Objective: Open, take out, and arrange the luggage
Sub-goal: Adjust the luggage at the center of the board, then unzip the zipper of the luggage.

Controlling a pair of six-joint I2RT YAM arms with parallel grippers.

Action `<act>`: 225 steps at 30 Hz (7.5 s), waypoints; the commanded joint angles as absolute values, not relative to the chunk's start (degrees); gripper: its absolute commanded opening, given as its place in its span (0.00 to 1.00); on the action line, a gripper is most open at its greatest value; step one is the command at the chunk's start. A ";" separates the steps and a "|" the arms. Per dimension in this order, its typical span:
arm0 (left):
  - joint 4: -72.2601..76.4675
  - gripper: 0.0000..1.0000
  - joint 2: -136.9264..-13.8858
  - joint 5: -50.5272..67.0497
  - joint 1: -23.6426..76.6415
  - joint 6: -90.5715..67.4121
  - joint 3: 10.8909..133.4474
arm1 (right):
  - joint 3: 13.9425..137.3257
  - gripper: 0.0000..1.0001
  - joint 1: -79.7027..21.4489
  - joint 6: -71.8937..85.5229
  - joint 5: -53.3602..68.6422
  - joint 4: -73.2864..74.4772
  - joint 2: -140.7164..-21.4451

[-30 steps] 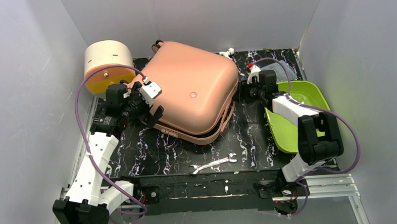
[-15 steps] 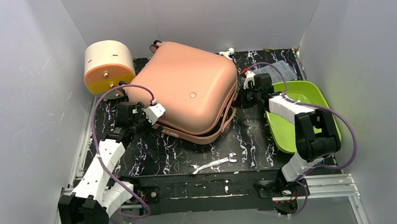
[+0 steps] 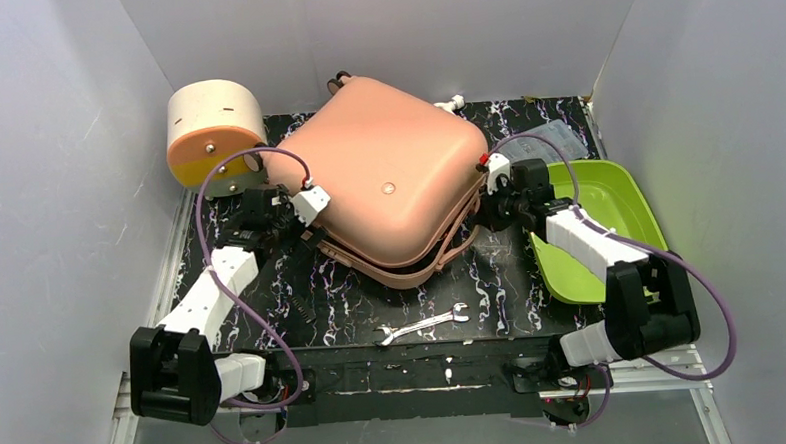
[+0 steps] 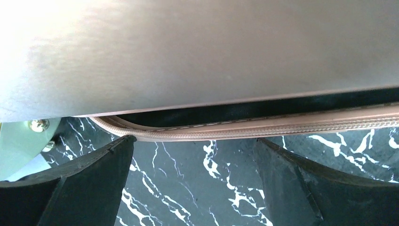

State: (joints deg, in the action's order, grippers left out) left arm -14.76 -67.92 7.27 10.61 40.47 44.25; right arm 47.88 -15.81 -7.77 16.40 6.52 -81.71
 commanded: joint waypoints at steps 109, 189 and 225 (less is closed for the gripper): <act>-30.41 0.98 -112.67 41.24 8.70 10.85 109.14 | 80.49 0.76 7.88 -63.41 33.28 47.36 -90.50; -21.93 0.87 -84.84 44.63 23.27 24.00 65.93 | 47.39 0.01 2.85 -44.44 25.17 -1.67 -74.65; -58.05 0.98 -66.50 40.72 29.27 86.55 54.65 | 47.83 0.01 4.84 -41.45 37.62 5.60 -76.56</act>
State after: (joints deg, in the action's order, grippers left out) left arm -62.70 -67.59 42.30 29.02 83.74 56.97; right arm 44.95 2.83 -41.95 38.13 9.28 -77.43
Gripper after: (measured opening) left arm 0.983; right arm 0.073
